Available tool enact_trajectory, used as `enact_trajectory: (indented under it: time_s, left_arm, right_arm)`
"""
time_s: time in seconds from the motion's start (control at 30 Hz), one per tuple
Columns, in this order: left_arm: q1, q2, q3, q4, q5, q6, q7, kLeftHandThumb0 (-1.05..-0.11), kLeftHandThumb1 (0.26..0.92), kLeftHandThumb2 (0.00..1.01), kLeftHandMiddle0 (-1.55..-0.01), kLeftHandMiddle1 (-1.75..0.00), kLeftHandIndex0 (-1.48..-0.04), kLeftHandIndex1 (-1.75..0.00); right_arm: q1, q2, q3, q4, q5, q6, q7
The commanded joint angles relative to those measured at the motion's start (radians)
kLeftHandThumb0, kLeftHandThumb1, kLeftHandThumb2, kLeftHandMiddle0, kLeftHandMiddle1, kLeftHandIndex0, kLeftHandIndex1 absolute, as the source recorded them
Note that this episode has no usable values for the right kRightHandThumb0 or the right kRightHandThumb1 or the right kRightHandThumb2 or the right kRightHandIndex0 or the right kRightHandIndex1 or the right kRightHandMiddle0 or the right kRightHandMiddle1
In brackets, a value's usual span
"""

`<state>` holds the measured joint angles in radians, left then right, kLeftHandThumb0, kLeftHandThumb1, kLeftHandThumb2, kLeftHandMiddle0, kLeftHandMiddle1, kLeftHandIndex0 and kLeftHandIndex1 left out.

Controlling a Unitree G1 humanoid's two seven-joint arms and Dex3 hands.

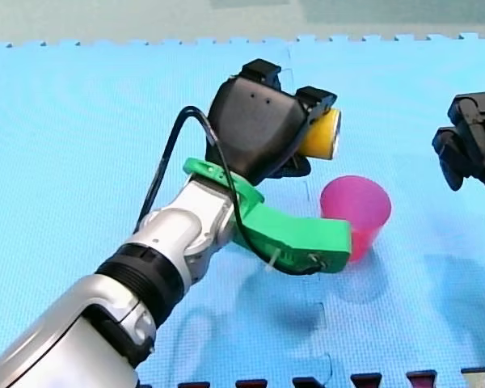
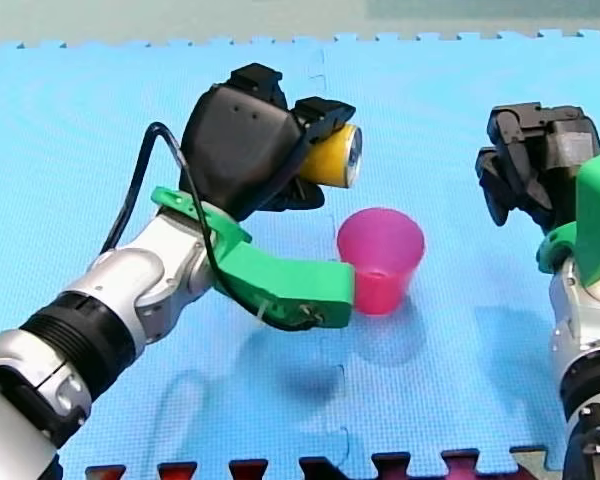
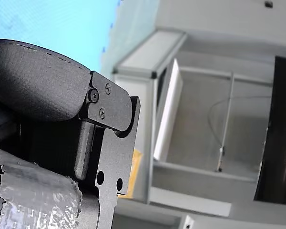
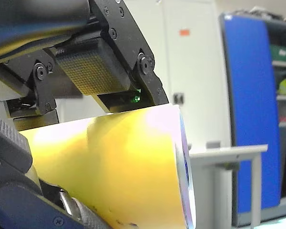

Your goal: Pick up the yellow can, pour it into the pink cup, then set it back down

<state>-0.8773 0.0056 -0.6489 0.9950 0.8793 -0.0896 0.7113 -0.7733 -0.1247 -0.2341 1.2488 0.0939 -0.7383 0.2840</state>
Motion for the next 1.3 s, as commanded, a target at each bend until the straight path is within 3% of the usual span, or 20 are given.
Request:
enact_trajectory:
  time_s: [0.0, 0.2, 0.33, 0.5, 0.7, 0.9, 0.97, 1.07, 1.27]
  left_arm:
    - [-0.001, 0.0, 0.027, -0.009, -0.031, -0.006, -0.016, -0.44, 0.891, 0.0, -0.83, -1.24, -1.21, -0.02]
    - [0.016, 0.006, 0.101, -0.024, -0.124, -0.065, -0.022, -0.407, 0.882, 0.0, -0.81, -1.24, -1.18, -0.01]
    - [0.021, 0.008, 0.136, 0.0, -0.164, -0.111, -0.002, -0.445, 0.868, 0.0, -0.82, -1.2, -1.19, -0.01]
    - [0.019, 0.003, 0.181, 0.048, -0.201, -0.165, 0.075, -0.449, 0.847, 0.0, -0.88, -1.05, -1.23, -0.01]
    - [0.014, 0.009, 0.238, 0.082, -0.25, -0.189, 0.129, -0.534, 0.8, 0.0, -1.0, -0.69, -1.15, 0.0]
    - [0.011, 0.009, 0.254, 0.102, -0.263, -0.205, 0.141, -0.535, 0.794, 0.0, -1.05, -0.63, -1.19, -0.02]
    - [0.012, 0.008, 0.258, 0.107, -0.264, -0.208, 0.147, -0.536, 0.779, 0.0, -1.11, -0.46, -1.19, -0.01]
    - [0.014, 0.007, 0.265, 0.11, -0.269, -0.215, 0.153, -0.541, 0.77, 0.0, -1.16, -0.34, -1.18, 0.0]
    - [0.031, 0.007, 0.293, 0.106, -0.299, -0.228, 0.153, -0.542, 0.759, 0.0, -1.2, -0.23, -1.18, 0.0]
  right_arm:
    - [0.004, -0.001, 0.003, -0.005, -0.005, 0.006, -0.013]
    - [0.003, -0.007, 0.016, -0.008, -0.025, 0.023, -0.052]
    - [0.002, -0.01, 0.022, -0.01, -0.034, 0.036, -0.073]
    - [0.004, -0.013, 0.021, -0.011, -0.033, 0.042, -0.07]
    - [0.009, -0.014, 0.019, -0.016, -0.029, 0.043, -0.064]
    - [0.009, -0.015, 0.019, -0.017, -0.03, 0.05, -0.066]
    - [0.008, -0.016, 0.019, -0.017, -0.03, 0.051, -0.067]
    - [0.008, -0.017, 0.02, -0.016, -0.031, 0.054, -0.068]
    - [0.01, -0.017, 0.021, -0.017, -0.032, 0.056, -0.069]
